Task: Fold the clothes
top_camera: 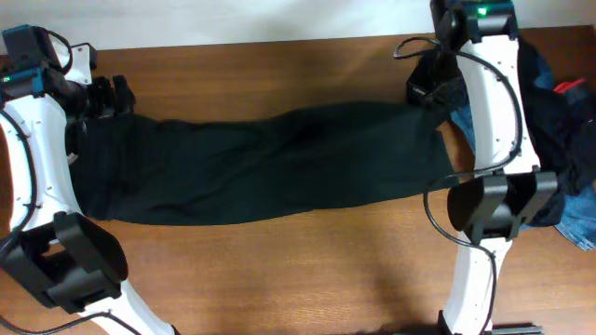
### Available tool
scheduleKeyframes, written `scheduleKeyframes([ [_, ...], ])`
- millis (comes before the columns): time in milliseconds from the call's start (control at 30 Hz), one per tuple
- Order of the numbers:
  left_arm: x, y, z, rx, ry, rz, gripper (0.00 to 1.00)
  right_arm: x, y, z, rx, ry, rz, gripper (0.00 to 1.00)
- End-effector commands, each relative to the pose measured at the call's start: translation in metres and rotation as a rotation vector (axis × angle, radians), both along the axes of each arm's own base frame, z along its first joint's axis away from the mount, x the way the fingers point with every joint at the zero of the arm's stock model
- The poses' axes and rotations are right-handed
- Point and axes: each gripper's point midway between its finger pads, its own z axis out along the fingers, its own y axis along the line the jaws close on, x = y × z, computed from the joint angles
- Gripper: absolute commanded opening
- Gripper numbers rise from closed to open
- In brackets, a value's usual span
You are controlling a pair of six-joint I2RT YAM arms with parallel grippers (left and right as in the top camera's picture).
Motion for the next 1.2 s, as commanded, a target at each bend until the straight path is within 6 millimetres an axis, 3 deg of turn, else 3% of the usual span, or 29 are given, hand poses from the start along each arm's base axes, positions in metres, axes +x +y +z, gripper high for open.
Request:
scheduleKeyframes([
  [0, -0.001, 0.0, 0.015, 0.008, -0.035, -0.013, 0.99, 0.0, -0.004, 0.017, -0.023, -0.045, 0.111, 0.04],
  [200, -0.001, 0.001, 0.015, 0.017, -0.032, -0.013, 0.99, 0.0, 0.0, 0.025, -0.024, -0.073, 0.242, 0.04],
  [367, -0.001, 0.001, 0.015, 0.015, -0.031, -0.013, 0.99, -0.015, -0.001, 0.063, -0.039, -0.156, 0.272, 0.04],
  [533, -0.002, 0.0, 0.014, 0.014, -0.025, -0.013, 0.99, -0.03, 0.002, 0.084, -0.069, -0.196, 0.342, 0.04],
  [600, -0.002, 0.0, 0.014, 0.014, -0.025, -0.013, 0.99, -0.037, 0.001, 0.076, -0.066, -0.156, 0.342, 0.04],
  [833, -0.002, 0.0, 0.014, 0.014, -0.026, -0.013, 0.99, -0.061, 0.006, -0.016, 0.011, 0.106, 0.297, 0.04],
  [933, -0.002, 0.001, 0.014, 0.014, -0.026, -0.013, 0.99, -0.079, 0.008, -0.044, 0.038, 0.201, 0.24, 0.04],
  [1000, -0.002, 0.001, 0.014, 0.016, -0.026, -0.016, 0.99, -0.09, 0.003, -0.057, 0.045, 0.257, 0.191, 0.25],
  [1067, -0.002, 0.001, 0.014, 0.016, -0.026, -0.016, 0.99, -0.096, -0.006, -0.063, 0.046, 0.283, 0.155, 0.52],
  [1167, -0.002, 0.001, 0.014, 0.017, -0.026, -0.015, 0.99, -0.098, -0.025, -0.065, 0.039, 0.292, 0.106, 0.64],
])
